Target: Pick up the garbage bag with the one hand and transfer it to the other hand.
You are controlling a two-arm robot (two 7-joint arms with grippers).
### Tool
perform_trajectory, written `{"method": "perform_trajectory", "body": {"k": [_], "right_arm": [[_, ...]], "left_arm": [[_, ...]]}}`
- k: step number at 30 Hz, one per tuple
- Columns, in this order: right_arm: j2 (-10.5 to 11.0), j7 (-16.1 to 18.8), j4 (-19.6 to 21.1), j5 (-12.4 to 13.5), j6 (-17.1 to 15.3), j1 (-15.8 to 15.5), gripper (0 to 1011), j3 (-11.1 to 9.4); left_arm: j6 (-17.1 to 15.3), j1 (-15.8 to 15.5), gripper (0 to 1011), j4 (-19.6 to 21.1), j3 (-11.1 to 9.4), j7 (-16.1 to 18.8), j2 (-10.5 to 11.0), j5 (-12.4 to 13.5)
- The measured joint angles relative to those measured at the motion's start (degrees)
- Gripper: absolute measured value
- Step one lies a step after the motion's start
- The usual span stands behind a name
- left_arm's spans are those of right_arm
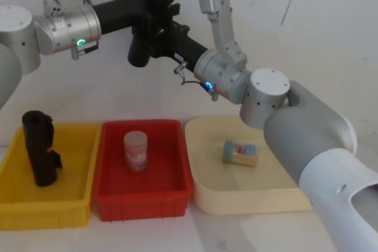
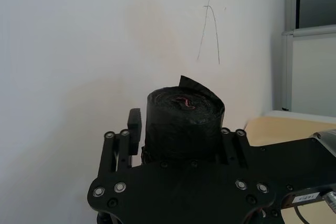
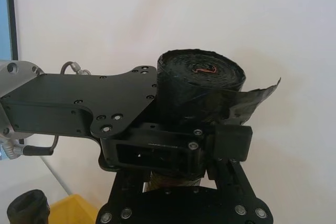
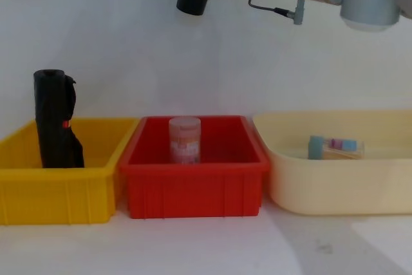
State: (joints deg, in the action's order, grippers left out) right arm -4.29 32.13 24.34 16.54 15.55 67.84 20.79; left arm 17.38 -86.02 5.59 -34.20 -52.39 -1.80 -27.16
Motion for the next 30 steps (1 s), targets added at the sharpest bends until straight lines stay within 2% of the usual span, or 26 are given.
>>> {"method": "perform_trajectory", "body": {"k": [6, 11, 19, 30], "right_arm": [[0.62, -1.11, 1.14, -0.57, -0.24, -0.63, 565, -0.08], [2.08, -3.29, 3.64, -1.48, -1.57, -2.01, 565, -0.24], [5.5, -6.68, 9.28, -2.87, -4.86, -5.14, 565, -0.73], [12.79, -11.61, 20.21, -4.46, -12.67, -11.98, 565, -2.93]], "left_arm": [[0.0, 0.0, 873, 0.0, -0.06, 0.0, 0.0, 0.01], [0.0, 0.0, 1001, 0.0, -0.04, 0.01, 0.01, -0.01], [-0.01, 0.0, 1001, 0.0, 0.01, 0.02, 0.0, -0.02], [0.0, 0.0, 1001, 0.0, 0.02, 0.04, 0.01, -0.02]]}}
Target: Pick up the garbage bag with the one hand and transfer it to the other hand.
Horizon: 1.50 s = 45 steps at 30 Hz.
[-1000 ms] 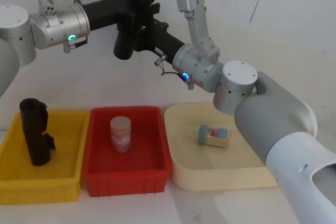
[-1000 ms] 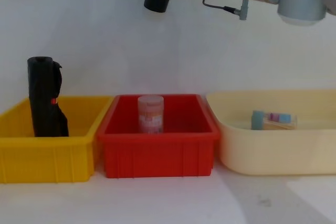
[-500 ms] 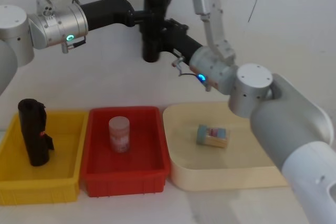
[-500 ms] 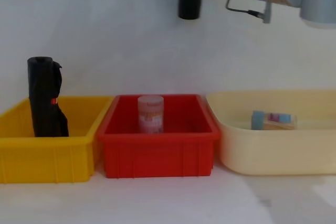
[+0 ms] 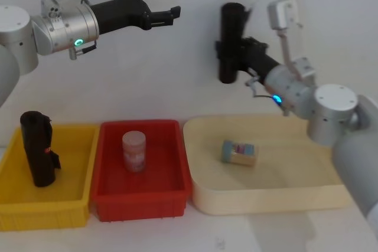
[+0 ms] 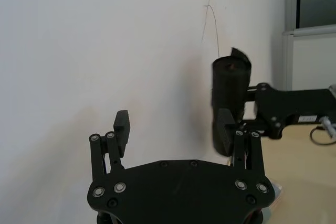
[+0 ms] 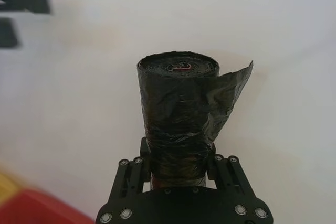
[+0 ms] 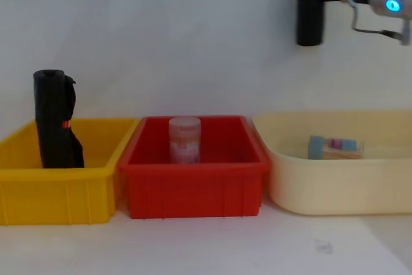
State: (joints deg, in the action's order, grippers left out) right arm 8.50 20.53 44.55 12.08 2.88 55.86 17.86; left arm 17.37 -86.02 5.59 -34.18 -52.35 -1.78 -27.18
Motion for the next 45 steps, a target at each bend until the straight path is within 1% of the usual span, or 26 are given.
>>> {"method": "perform_trajectory", "body": {"k": [1, 2, 5, 6, 10, 15, 17, 19, 20, 21, 22, 23, 24, 28, 30, 31, 33, 35, 45], "right_arm": [[0.61, -0.25, 0.97, -0.06, -0.46, -0.64, 565, -0.25], [1.52, -0.77, 2.49, -0.15, -1.58, -1.58, 565, -0.66], [2.89, -1.31, 4.83, -0.25, -2.95, -3.08, 565, -1.25], [3.6, -1.54, 6.17, -0.27, -3.76, -3.87, 565, -1.59], [5.21, -1.57, 9.12, -0.25, -5.33, -5.56, 565, -2.31], [6.69, -0.52, 11.87, 0.41, -6.41, -6.91, 565, -3.05], [7.27, 0.47, 13.08, 0.99, -6.71, -7.44, 565, -3.32], [7.74, 1.24, 14.06, 1.5, -6.88, -7.82, 596, -3.57], [7.86, 1.47, 14.39, 1.66, -6.93, -7.94, 620, -3.63], [8.02, 1.7, 14.8, 1.81, -7.0, -8.08, 671, -3.7], [8.14, 1.92, 15.11, 1.97, -7.05, -8.18, 671, -3.76], [8.37, 2.28, 15.67, 2.24, -7.14, -8.37, 710, -3.89], [8.57, 2.64, 16.13, 2.49, -7.26, -8.55, 723, -3.97], [8.97, 3.3, 17.1, 2.97, -7.43, -8.9, 872, -4.15], [9.09, 3.52, 17.42, 3.12, -7.49, -9.03, 897, -4.21], [9.16, 3.62, 17.57, 3.2, -7.51, -9.09, 934, -4.24], [9.3, 3.89, 17.92, 3.38, -7.58, -9.23, 977, -4.3], [9.43, 4.1, 18.21, 3.53, -7.68, -9.37, 1001, -4.36], [9.78, 4.74, 19.1, 3.97, -7.83, -9.69, 1001, -4.53]], "left_arm": [[0.0, 0.0, 1001, 0.0, 0.0, 0.0, -0.01, 0.0], [0.0, 0.0, 1001, 0.0, 0.0, 0.0, 0.0, 0.0], [0.0, 0.0, 1001, 0.0, 0.0, 0.0, 0.0, 0.0], [0.0, 0.0, 1001, 0.0, 0.0, 0.0, 0.0, 0.0], [0.0, 0.0, 1001, 0.0, 0.0, 0.0, 0.0, 0.0], [0.0, 0.0, 1001, 0.0, 0.0, 0.0, 0.0, 0.0], [0.0, 0.0, 1001, 0.0, 0.0, 0.0, 0.0, 0.0], [0.0, 0.0, 1001, 0.0, 0.0, 0.0, 0.0, 0.0], [0.0, 0.0, 1001, 0.0, 0.0, 0.0, 0.0, 0.0], [0.0, 0.0, 1001, 0.0, 0.0, 0.0, 0.0, 0.0], [0.0, 0.0, 1001, 0.0, 0.0, 0.0, 0.0, 0.0], [0.0, 0.0, 1001, 0.0, 0.0, 0.0, 0.0, 0.0], [0.0, 0.0, 1001, 0.0, 0.0, 0.0, 0.0, 0.0], [0.0, -0.01, 1001, 0.0, 0.0, 0.0, 0.0, 0.0], [0.0, 0.0, 1001, 0.0, 0.0, 0.0, 0.0, 0.0], [0.0, 0.0, 1001, 0.0, 0.0, 0.0, 0.0, 0.0], [0.0, 0.0, 1001, 0.0, 0.0, 0.0, 0.0, 0.0], [0.0, 0.0, 1001, 0.0, 0.0, 0.0, 0.0, 0.01], [0.0, 0.0, 1001, 0.0, 0.0, 0.0, 0.0, 0.0]]}}
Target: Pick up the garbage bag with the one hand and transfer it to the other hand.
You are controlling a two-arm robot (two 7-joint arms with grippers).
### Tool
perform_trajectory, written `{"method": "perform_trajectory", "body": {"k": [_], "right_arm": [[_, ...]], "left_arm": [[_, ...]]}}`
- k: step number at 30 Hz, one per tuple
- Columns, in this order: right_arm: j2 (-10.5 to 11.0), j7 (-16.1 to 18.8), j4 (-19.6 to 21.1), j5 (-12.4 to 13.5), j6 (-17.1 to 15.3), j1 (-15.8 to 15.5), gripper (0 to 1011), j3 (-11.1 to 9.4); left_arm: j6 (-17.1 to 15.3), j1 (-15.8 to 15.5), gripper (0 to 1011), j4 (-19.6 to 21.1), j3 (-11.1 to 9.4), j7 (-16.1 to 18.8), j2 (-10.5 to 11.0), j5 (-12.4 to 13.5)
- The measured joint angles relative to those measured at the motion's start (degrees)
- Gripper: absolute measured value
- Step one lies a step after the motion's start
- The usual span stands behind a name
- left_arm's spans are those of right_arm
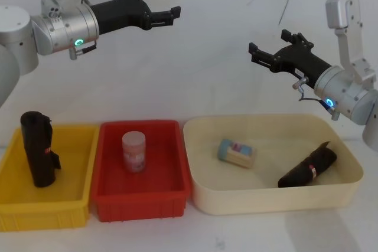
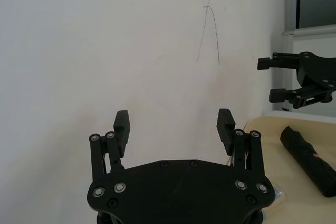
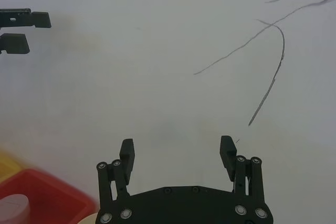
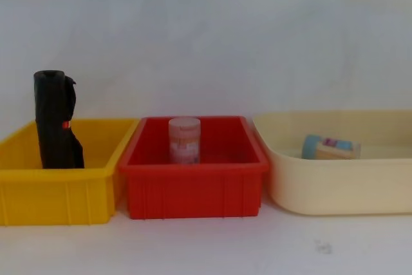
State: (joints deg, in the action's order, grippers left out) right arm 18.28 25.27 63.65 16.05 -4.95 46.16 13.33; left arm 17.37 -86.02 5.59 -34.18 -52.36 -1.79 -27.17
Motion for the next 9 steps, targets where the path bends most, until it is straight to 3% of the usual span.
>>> {"method": "perform_trajectory", "body": {"k": [9], "right_arm": [[0.16, 0.21, 0.41, 0.2, -0.07, -0.12, 1001, -0.09]], "left_arm": [[0.0, 0.0, 1001, 0.0, 0.0, 0.0, 0.0, 0.0]]}}
